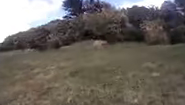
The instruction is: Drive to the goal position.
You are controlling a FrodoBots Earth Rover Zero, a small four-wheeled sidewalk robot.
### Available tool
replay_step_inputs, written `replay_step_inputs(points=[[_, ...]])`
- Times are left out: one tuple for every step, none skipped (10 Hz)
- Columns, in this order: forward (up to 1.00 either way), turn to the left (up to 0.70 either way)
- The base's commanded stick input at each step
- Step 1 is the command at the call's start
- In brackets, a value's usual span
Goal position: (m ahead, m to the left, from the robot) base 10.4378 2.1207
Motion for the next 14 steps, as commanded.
replay_step_inputs(points=[[1.00, -0.02], [1.00, -0.05], [1.00, -0.10], [1.00, -0.40], [1.00, -0.40], [1.00, -0.40], [1.00, -0.40], [1.00, -0.40], [1.00, -0.24], [1.00, -0.06], [1.00, 0.00], [1.00, 0.00], [1.00, 0.00], [1.00, 0.00]])
